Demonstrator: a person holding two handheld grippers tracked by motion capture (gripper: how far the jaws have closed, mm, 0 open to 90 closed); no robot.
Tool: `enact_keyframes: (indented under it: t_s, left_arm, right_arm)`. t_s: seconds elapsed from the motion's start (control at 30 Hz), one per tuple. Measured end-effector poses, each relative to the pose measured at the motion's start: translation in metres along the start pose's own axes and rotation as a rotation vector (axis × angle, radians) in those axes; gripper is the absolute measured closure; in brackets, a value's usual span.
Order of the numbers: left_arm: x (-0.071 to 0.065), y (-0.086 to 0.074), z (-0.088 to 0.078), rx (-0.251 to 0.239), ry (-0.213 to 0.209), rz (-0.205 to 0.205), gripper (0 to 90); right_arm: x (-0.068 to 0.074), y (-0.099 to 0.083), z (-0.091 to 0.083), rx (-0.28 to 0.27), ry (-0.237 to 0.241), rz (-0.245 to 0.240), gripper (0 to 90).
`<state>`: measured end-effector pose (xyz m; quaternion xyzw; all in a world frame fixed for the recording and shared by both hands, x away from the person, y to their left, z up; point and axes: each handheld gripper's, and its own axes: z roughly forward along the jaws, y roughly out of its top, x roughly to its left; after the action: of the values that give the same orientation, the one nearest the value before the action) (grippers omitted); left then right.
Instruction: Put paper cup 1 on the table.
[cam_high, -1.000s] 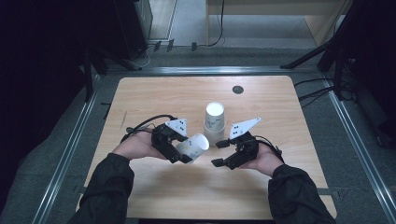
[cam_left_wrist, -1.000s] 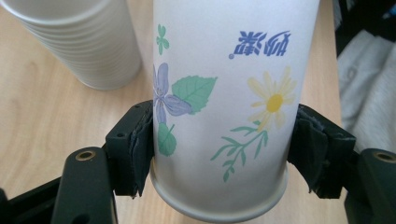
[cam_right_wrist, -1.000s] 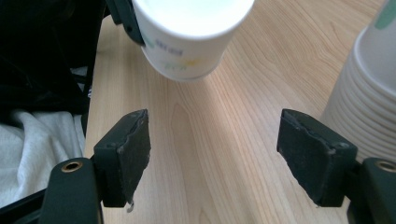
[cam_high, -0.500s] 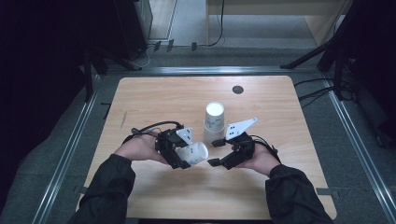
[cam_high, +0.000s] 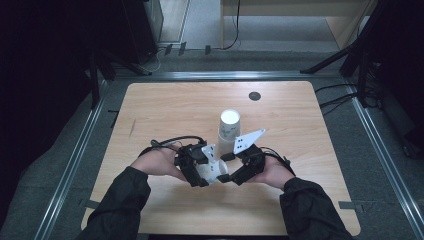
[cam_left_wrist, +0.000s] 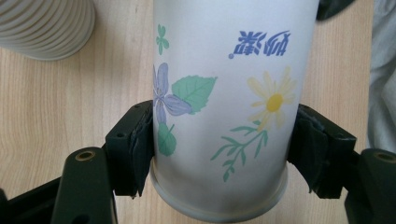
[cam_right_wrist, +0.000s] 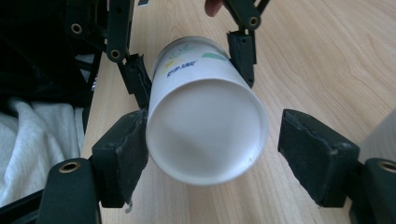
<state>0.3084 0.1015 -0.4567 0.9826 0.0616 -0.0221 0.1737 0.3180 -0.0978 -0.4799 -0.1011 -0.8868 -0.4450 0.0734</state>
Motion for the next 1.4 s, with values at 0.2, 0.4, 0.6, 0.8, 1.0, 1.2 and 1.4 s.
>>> enact_keyframes:
  t_s: [0.2,0.4,0.6,0.8,1.0,1.2,1.4]
  left_arm:
    - [-0.002,0.000,-0.002,-0.017,-0.001,-0.002,28.9]
    - [-0.002,0.000,-0.003,-0.021,-0.002,0.009,29.0]
    - [-0.001,-0.001,-0.003,-0.041,-0.005,-0.010,25.3]
    - [0.004,-0.008,-0.008,-0.124,-0.039,-0.060,12.6]
    - [0.006,-0.020,-0.015,-0.235,-0.041,-0.076,12.6]
    - [0.009,-0.032,-0.015,-0.309,-0.056,-0.149,10.2]
    - [0.006,-0.042,-0.014,-0.398,-0.068,-0.183,9.2]
  right_arm:
    - [0.002,0.002,0.008,0.008,0.011,-0.007,26.5]
    - [0.004,0.003,0.012,0.015,0.030,-0.014,33.8]
    - [0.005,0.004,0.012,0.014,0.032,-0.015,34.4]
    - [0.003,0.004,0.003,-0.005,0.019,-0.011,34.4]
    - [0.000,0.004,-0.007,-0.035,0.020,0.000,34.3]
    - [0.001,0.004,-0.013,-0.054,0.013,-0.001,34.3]
    - [0.001,0.004,-0.017,-0.071,0.017,0.005,34.3]
